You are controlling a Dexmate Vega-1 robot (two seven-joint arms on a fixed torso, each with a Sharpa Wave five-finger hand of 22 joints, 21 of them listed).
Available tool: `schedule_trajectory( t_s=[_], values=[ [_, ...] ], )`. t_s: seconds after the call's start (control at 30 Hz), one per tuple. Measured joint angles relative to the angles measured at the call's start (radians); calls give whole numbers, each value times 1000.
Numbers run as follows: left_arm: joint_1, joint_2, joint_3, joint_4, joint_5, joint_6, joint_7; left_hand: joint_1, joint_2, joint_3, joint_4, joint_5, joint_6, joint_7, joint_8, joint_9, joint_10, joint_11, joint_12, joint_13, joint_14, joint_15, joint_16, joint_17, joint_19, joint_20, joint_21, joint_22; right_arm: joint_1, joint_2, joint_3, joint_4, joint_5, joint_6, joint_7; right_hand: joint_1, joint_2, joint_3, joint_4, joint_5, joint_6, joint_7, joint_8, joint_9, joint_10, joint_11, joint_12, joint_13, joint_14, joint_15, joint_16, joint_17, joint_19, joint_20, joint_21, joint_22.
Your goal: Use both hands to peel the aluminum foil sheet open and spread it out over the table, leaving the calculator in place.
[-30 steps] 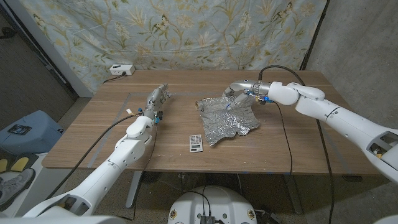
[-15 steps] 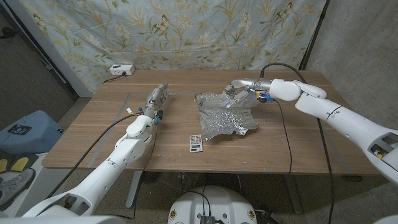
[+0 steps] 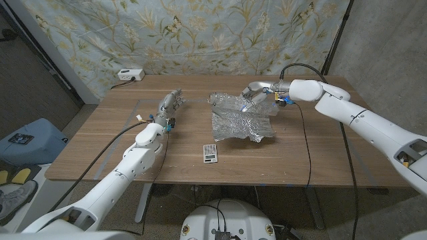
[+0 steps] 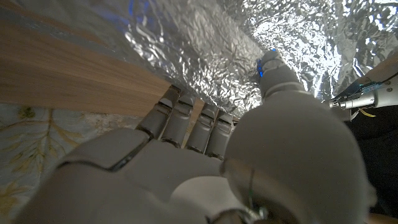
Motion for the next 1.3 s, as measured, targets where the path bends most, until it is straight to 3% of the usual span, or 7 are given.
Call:
schedule_trajectory(
  t_s=[0.03,0.63,1.03,1.3],
  values=[
    [0,5,2,-13,-2,5,-3,4,-4,0,0,0,0,0,0,0,0,0,0,0,0,0,0,0,0,0,0,0,1,0,0,-2,21,-44,20,1,4,-1,1,0,0,0,0,0,0,0,0,1,0,0,0,0,0,0,0,0],
    [2,33,19,-79,-33,76,-43,20,-43,-15,-46,0,-4,4,-4,0,2,9,0,0,5,5,-7,-5,5,6,-5,-2,54,9,-7,-17,98,-223,93,-19,24,-22,13,-8,-7,29,-7,4,-9,23,9,11,9,-5,0,12,0,0,0,5],
    [14,57,23,-142,-98,153,-81,8,-70,-34,-64,0,-20,20,-9,0,-4,14,0,0,13,13,-7,-6,6,13,-7,-2,82,15,-20,-6,116,-301,91,-20,30,-30,5,-8,0,40,-12,4,6,38,18,15,19,-5,12,28,0,0,0,5],
    [30,55,11,-162,-157,164,-121,2,-76,-44,-65,0,-25,25,-9,0,2,20,0,0,7,18,-7,-6,5,13,-11,-2,93,19,-25,-2,117,-346,66,-20,30,-32,4,-13,17,48,-11,8,29,32,32,22,33,-7,19,37,11,-4,0,5]
  ],
)
